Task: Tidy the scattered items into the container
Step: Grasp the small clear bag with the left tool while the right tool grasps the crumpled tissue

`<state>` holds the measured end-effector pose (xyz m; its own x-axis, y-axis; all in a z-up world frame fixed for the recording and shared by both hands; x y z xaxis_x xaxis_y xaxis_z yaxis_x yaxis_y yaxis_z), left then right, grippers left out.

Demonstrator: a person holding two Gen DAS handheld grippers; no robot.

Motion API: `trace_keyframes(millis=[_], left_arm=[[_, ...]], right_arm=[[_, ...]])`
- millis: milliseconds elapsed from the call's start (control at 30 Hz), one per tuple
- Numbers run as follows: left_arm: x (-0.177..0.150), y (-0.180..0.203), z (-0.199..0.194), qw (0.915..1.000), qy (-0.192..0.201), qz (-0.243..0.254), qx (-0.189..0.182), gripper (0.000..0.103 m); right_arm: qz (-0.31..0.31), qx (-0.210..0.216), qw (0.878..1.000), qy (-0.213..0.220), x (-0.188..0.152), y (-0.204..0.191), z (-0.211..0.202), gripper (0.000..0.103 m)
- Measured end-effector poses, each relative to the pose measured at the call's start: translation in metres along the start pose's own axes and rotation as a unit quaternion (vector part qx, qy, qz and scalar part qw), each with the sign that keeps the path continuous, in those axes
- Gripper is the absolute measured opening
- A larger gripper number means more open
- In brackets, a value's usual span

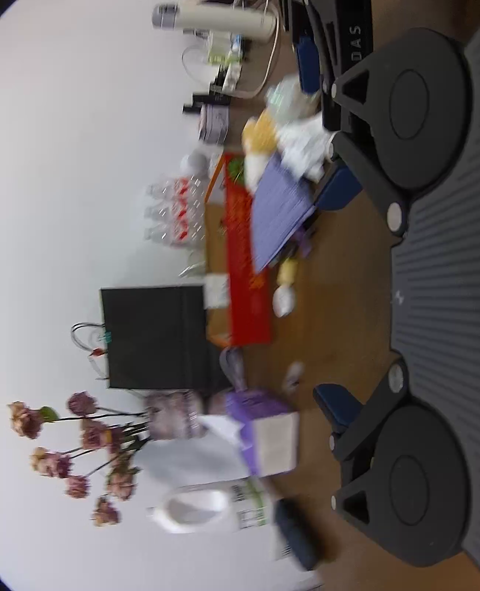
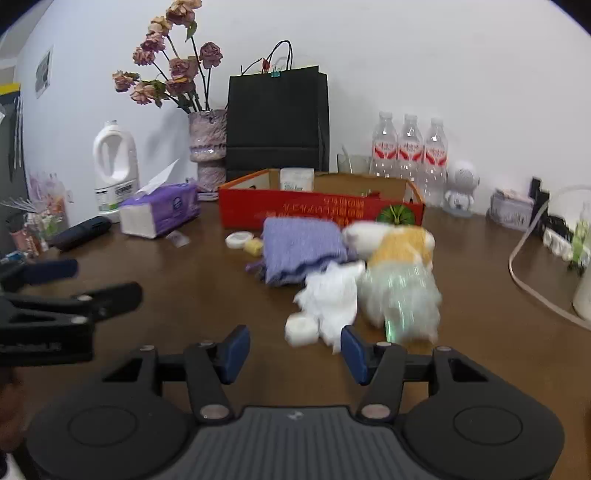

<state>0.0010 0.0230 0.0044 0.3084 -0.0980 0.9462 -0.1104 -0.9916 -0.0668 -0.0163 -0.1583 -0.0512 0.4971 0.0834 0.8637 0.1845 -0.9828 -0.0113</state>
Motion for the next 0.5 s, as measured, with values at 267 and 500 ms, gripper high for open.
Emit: trace_keyframes(millis=[267,500], left_arm=[[0.023,-0.075,0.133,0.9977,-0.066,-0.015,0.007,0.068],[0.015,-0.102,0.188,0.9917,-0.125,-0.023,-0.020,0.060]], right_arm=[[-0.034,-0.052,0.997,-0.039,0.030,0.014,0.073,0.053],[-0.031,-0.053,0.995,-0.075,0.018,0.023,0.093,0.037]])
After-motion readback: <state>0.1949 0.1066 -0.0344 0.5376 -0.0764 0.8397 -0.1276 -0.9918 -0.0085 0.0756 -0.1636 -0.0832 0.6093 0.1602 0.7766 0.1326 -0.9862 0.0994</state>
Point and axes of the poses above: each gripper's, at about its wrist camera, not at the fingertips, and z roughly the way its jaws point, y to its right, x to its top, the point moved 9 cm from there along z, roughly the way its jaws point, and after that the axes turned 1 degree about -y, right-handed, at the moved point
